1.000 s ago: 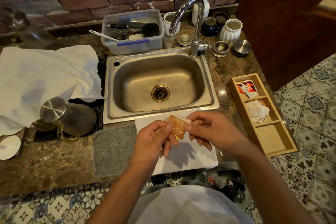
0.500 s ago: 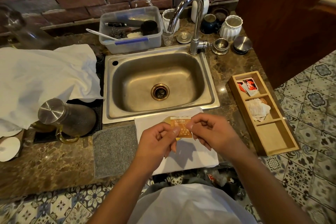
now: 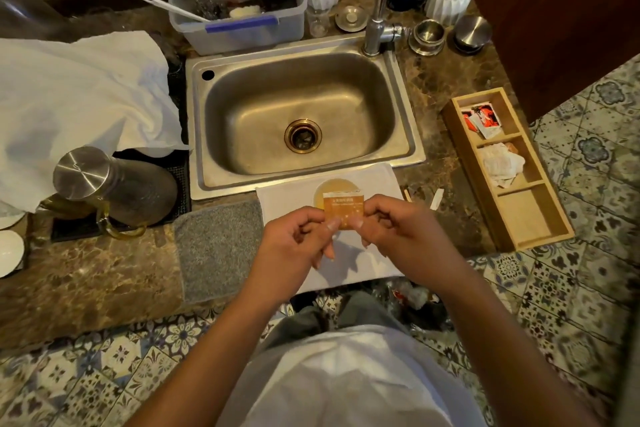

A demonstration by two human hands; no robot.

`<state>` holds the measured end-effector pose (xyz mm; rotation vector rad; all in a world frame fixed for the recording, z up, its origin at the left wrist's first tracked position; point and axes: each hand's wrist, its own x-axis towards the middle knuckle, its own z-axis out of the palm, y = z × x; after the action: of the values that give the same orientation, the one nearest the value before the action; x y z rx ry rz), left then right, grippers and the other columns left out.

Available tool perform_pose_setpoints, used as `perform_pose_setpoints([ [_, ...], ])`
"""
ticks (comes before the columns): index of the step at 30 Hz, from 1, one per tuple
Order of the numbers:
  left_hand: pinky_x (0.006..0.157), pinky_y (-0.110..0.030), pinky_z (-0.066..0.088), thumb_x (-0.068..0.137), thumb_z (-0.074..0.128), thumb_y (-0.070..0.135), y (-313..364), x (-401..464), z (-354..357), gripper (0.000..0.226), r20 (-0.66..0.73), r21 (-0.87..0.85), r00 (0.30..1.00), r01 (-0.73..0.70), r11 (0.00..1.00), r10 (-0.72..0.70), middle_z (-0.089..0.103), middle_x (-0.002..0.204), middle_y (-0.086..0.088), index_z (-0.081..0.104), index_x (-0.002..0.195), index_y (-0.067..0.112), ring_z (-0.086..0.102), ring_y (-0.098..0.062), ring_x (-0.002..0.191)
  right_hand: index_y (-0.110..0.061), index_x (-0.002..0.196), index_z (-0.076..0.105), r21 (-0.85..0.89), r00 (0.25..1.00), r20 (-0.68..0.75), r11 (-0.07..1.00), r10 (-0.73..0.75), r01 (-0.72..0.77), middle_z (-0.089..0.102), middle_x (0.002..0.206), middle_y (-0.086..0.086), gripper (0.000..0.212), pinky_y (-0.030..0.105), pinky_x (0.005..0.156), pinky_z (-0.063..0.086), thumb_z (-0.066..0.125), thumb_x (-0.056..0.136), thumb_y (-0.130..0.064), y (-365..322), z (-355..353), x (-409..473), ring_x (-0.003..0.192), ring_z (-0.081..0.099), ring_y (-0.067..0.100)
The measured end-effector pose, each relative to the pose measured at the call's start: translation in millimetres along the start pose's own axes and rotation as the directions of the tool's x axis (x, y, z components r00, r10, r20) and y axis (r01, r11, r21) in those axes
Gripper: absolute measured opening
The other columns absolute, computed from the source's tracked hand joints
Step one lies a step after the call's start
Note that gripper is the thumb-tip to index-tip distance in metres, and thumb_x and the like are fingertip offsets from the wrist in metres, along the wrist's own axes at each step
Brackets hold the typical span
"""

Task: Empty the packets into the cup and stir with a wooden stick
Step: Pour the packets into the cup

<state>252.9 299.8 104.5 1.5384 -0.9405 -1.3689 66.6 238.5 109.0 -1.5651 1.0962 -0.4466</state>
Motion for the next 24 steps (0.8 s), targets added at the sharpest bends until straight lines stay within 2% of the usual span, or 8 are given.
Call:
perform_pose_setpoints([
  [3, 0.049, -0.018, 0.042, 0.096, 0.065, 0.014, -7, 2, -5, 0.012, 0.000, 0.042, 1.000, -0.001, 0.999, 0.001, 0.064, 0.057, -0.004, 0.072, 0.092, 0.005, 0.050, -0.008, 0.046, -0.019, 0.093, 0.069, -0.005, 0.999, -0.028, 1.000, 0.028, -0.028, 0.070, 0.073, -0.005, 0.013, 0.033, 0.059, 0.050, 0.062, 0.100, -0.027, 11, 8, 0, 0.060, 0.059, 0.009],
  [7, 0.051, -0.018, 0.043, 0.097, 0.063, 0.018, -19, 3, -6, 0.014, -0.007, 0.086, 1.000, 0.020, 0.996, -0.019, 0.068, 0.062, -0.006, 0.072, 0.090, 0.010, 0.052, -0.009, 0.049, -0.013, 0.095, 0.068, 0.054, 0.999, -0.034, 0.999, -0.004, 0.006, 0.068, 0.074, -0.007, 0.012, 0.024, 0.062, 0.048, 0.059, 0.102, -0.017, 29, 19, 3, 0.062, 0.059, 0.006],
  [10, 0.051, -0.019, 0.042, 0.097, 0.064, 0.017, -35, 5, 0, 0.013, -0.061, 0.045, 0.997, 0.047, 0.998, -0.044, 0.068, 0.062, -0.005, 0.072, 0.087, 0.013, 0.053, -0.010, 0.049, -0.013, 0.099, 0.069, 0.051, 1.000, 0.007, 0.999, 0.003, -0.004, 0.068, 0.078, -0.010, 0.011, 0.017, 0.067, 0.047, 0.059, 0.103, -0.015, 45, 24, 8, 0.068, 0.065, 0.006],
  [15, 0.047, -0.020, 0.040, 0.098, 0.060, 0.012, -54, 8, 13, 0.019, -0.146, -0.057, 0.986, 0.074, 0.996, -0.082, 0.064, 0.058, -0.001, 0.070, 0.089, -0.001, 0.049, -0.011, 0.046, -0.009, 0.104, 0.070, 0.044, 0.999, 0.042, 0.999, 0.030, -0.031, 0.070, 0.077, 0.000, 0.013, 0.022, 0.063, 0.050, 0.058, 0.102, -0.011, 58, 24, 15, 0.066, 0.063, 0.010],
  [18, 0.045, -0.013, 0.039, 0.096, 0.056, -0.003, -58, 12, 24, 0.012, -0.148, -0.203, 0.982, 0.088, 0.975, -0.120, 0.056, 0.058, -0.012, 0.065, 0.090, -0.007, 0.048, -0.001, 0.042, -0.011, 0.098, 0.068, 0.058, 0.999, 0.029, 0.998, 0.030, -0.031, 0.067, 0.074, 0.005, 0.011, 0.033, 0.059, 0.049, 0.058, 0.102, -0.014, 62, 24, 15, 0.063, 0.060, 0.020],
  [20, 0.045, -0.011, 0.040, 0.093, 0.055, -0.009, -57, 13, 26, 0.008, -0.141, -0.268, 0.978, 0.114, 0.957, -0.156, 0.056, 0.055, -0.012, 0.063, 0.093, -0.010, 0.050, 0.002, 0.040, -0.011, 0.097, 0.068, 0.059, 0.999, 0.004, 0.997, 0.051, -0.051, 0.066, 0.073, 0.008, 0.013, 0.036, 0.059, 0.049, 0.058, 0.103, -0.017, 61, 27, 13, 0.065, 0.060, 0.025],
  [22, 0.044, -0.011, 0.040, 0.093, 0.056, -0.009, -62, 14, 21, 0.008, -0.127, -0.283, 0.977, 0.131, 0.950, -0.173, 0.061, 0.050, 0.003, 0.064, 0.095, -0.009, 0.051, 0.001, 0.039, -0.010, 0.096, 0.068, 0.061, 0.997, -0.013, 0.995, 0.081, -0.080, 0.066, 0.072, 0.009, 0.014, 0.035, 0.059, 0.049, 0.059, 0.102, -0.018, 60, 33, 12, 0.065, 0.061, 0.026],
  [24, 0.044, -0.013, 0.039, 0.096, 0.058, -0.001, -65, 14, 14, 0.010, -0.117, -0.237, 0.977, 0.144, 0.961, -0.176, 0.062, 0.050, 0.004, 0.065, 0.091, -0.006, 0.051, 0.000, 0.041, -0.009, 0.096, 0.068, 0.069, 0.995, -0.021, 0.993, 0.102, -0.101, 0.066, 0.071, 0.004, 0.015, 0.028, 0.059, 0.048, 0.059, 0.102, -0.018, 58, 39, 12, 0.064, 0.061, 0.020],
])
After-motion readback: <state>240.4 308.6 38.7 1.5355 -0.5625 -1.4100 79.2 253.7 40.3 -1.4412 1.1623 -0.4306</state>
